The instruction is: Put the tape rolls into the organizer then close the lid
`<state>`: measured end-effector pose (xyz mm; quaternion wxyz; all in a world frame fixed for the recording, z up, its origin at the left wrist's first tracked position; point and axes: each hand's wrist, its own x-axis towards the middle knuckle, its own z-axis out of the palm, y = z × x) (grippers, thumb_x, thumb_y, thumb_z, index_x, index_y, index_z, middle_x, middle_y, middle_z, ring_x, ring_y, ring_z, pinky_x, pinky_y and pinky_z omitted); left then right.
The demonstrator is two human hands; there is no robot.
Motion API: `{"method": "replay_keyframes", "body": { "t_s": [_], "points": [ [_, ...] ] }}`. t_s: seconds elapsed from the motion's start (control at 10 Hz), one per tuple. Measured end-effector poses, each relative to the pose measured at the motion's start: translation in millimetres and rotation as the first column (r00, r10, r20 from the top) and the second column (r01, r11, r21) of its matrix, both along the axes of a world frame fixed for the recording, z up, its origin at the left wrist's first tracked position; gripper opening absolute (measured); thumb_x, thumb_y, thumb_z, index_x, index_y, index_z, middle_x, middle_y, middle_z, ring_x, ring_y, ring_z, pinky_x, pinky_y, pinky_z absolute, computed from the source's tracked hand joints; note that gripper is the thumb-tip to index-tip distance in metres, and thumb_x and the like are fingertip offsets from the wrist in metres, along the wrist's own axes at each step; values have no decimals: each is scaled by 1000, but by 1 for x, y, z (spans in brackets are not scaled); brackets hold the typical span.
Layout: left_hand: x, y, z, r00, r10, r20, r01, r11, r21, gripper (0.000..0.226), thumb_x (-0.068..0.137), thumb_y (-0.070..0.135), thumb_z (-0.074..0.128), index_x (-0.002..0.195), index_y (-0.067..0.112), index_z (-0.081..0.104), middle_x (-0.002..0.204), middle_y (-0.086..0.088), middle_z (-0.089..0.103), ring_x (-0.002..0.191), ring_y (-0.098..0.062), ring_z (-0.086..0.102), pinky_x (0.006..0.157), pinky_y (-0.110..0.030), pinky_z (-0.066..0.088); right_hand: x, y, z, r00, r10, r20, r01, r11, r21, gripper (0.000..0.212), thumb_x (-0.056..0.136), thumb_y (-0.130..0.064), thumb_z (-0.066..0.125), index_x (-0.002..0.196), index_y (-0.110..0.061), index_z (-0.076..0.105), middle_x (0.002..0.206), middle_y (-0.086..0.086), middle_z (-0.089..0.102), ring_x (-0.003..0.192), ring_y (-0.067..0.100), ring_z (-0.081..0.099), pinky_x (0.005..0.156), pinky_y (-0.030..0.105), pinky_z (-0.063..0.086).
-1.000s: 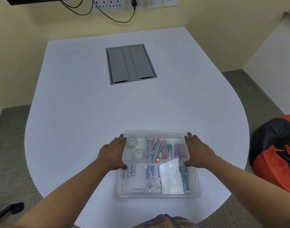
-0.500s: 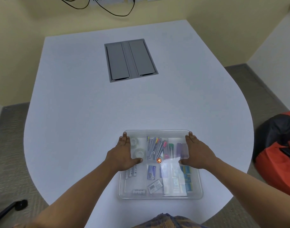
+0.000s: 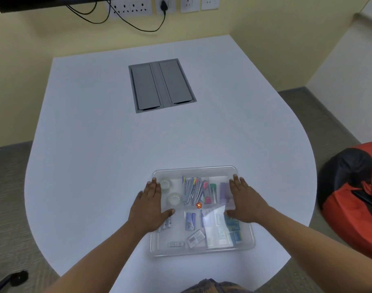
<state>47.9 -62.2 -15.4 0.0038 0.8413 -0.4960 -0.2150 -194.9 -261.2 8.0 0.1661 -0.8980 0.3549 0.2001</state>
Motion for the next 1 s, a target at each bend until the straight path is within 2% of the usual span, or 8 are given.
{"method": "replay_keyframes", "body": {
  "t_s": [0.1, 0.2, 0.3, 0.4, 0.6, 0.8, 1.0],
  "points": [
    [-28, 25, -8, 998, 24, -55, -28, 996, -82, 101, 85, 72, 36, 151, 8, -6, 160, -10, -14, 149, -22, -6, 118, -33, 2, -17, 31, -10, 992, -83, 95, 80, 996, 40, 108, 83, -60, 58, 151, -5, -6, 161, 12, -11, 148, 24, -8, 119, 34, 3],
    [-46, 40, -12, 992, 61, -110, -71, 993, -94, 103, 85, 71, 38, 150, 6, -11, 158, -9, -21, 145, -18, -19, 115, -27, -6, -36, 52, -17, 988, -102, 113, 96, 994, 54, 109, 82, -66, 53, 150, -5, -7, 161, 12, -13, 147, 22, -13, 116, 29, -5],
    [-48, 41, -11, 980, 91, -174, -111, 988, -105, 106, 85, 70, 42, 149, 5, -13, 154, -7, -26, 139, -15, -26, 114, -26, -8, -43, 57, -19, 991, -93, 99, 87, 994, 58, 115, 79, -73, 49, 150, -6, -11, 160, 10, -17, 146, 21, -17, 113, 27, -8],
    [-45, 40, -10, 982, 77, -170, -95, 990, -101, 108, 83, 73, 40, 149, 6, -12, 152, -5, -28, 139, -14, -26, 115, -27, -6, -41, 55, -18, 995, -76, 66, 72, 995, 72, 120, 74, -80, 45, 149, -7, -13, 160, 9, -19, 146, 20, -20, 111, 27, -9],
    [-42, 40, -10, 989, 47, -138, -59, 995, -85, 108, 82, 76, 36, 149, 5, -11, 150, -4, -29, 139, -15, -27, 115, -27, -8, -44, 55, -18, 997, -42, 66, 40, 999, 28, 117, 76, -78, 44, 150, -7, -12, 160, 9, -18, 146, 20, -19, 114, 30, -8],
    [-41, 40, -5, 996, 36, -76, -41, 997, -61, 94, 88, 70, 24, 150, 7, -8, 158, -10, -20, 147, -22, -15, 115, -31, -8, -42, 57, -14, 991, -82, 102, 81, 997, 15, 109, 80, -73, 45, 151, -10, -8, 161, 7, -13, 148, 19, -12, 118, 34, -3],
    [-27, 20, 13, 998, -30, 50, 35, 992, -119, 92, 88, 71, 17, 150, 9, -12, 158, -9, -21, 144, -19, -22, 116, -32, -11, -25, 36, 4, 986, -22, 163, 35, 996, -78, 102, 85, -68, 44, 151, -11, -7, 162, 7, -11, 148, 21, -11, 119, 35, -1]
  ]
}}
